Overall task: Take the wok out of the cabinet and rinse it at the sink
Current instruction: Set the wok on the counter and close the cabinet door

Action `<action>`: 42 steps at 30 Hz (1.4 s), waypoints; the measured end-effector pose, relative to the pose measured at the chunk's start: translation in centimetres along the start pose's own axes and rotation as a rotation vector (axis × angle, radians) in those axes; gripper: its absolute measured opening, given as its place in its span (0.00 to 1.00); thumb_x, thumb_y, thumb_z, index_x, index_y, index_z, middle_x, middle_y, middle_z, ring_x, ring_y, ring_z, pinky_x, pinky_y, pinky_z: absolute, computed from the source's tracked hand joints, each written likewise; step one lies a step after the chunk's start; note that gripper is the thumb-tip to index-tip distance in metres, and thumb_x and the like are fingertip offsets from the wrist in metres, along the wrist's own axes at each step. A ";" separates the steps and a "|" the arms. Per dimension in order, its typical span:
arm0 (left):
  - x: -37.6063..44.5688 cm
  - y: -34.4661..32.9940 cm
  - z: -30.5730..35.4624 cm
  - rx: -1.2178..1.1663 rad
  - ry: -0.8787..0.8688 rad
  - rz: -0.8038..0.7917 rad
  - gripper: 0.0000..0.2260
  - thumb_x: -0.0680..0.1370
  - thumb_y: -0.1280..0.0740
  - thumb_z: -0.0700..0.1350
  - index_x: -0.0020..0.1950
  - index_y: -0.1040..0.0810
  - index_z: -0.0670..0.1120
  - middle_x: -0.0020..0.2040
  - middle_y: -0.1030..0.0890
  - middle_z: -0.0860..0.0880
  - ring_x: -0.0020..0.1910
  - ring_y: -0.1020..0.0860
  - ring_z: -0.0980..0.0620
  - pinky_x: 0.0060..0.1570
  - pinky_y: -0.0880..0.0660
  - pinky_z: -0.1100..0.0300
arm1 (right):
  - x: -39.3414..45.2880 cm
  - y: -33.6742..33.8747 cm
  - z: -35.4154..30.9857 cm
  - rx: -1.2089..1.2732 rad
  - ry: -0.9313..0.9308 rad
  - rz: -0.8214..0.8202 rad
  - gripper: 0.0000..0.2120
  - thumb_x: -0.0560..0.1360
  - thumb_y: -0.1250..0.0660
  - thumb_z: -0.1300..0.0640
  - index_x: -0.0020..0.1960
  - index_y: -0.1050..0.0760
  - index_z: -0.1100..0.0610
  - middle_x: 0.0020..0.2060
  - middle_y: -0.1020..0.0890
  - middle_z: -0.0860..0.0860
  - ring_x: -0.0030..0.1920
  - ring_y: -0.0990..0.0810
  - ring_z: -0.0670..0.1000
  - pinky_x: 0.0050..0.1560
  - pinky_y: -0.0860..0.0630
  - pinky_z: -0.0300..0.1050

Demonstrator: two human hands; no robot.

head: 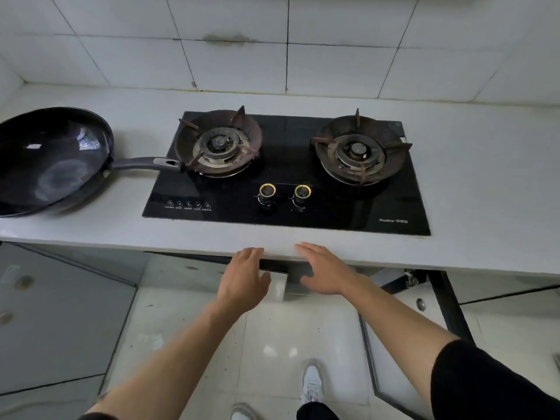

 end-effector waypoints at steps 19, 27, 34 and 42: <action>2.0 -4.8 6.6 0.409 -0.160 -0.139 0.18 0.76 0.35 0.49 0.64 0.32 0.48 0.65 0.31 0.48 0.61 0.29 0.46 0.59 0.28 0.50 | -23.7 -3.3 22.8 0.092 -0.766 0.374 0.34 0.76 0.35 0.49 0.77 0.47 0.56 0.74 0.39 0.58 0.71 0.39 0.59 0.71 0.36 0.53; 2.3 -4.9 6.5 0.434 -0.219 -0.157 0.12 0.73 0.35 0.44 0.56 0.31 0.48 0.55 0.28 0.48 0.52 0.29 0.47 0.50 0.26 0.53 | -30.4 -10.7 25.2 0.098 -1.092 0.171 0.45 0.75 0.36 0.38 0.76 0.56 0.62 0.74 0.41 0.58 0.70 0.36 0.61 0.70 0.36 0.58; 1.9 -4.9 6.4 0.409 -0.238 -0.177 0.15 0.71 0.35 0.41 0.57 0.32 0.46 0.55 0.30 0.47 0.50 0.32 0.47 0.49 0.26 0.53 | -29.9 -11.7 23.0 0.303 -1.022 0.209 0.45 0.75 0.33 0.43 0.78 0.56 0.61 0.75 0.43 0.59 0.70 0.38 0.64 0.70 0.35 0.53; 2.1 -4.8 5.6 0.402 -0.261 -0.240 0.22 0.71 0.32 0.44 0.64 0.33 0.48 0.63 0.31 0.47 0.57 0.32 0.46 0.50 0.26 0.52 | -26.7 -12.5 17.5 0.480 -0.932 0.303 0.39 0.76 0.32 0.49 0.77 0.50 0.61 0.69 0.37 0.59 0.66 0.31 0.60 0.68 0.31 0.49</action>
Point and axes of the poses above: each hand's wrist, its own x-axis towards the middle knuckle, its own y-axis out of the back of the hand, z = x × y, the point moved 10 cm from there along x, towards the middle knuckle
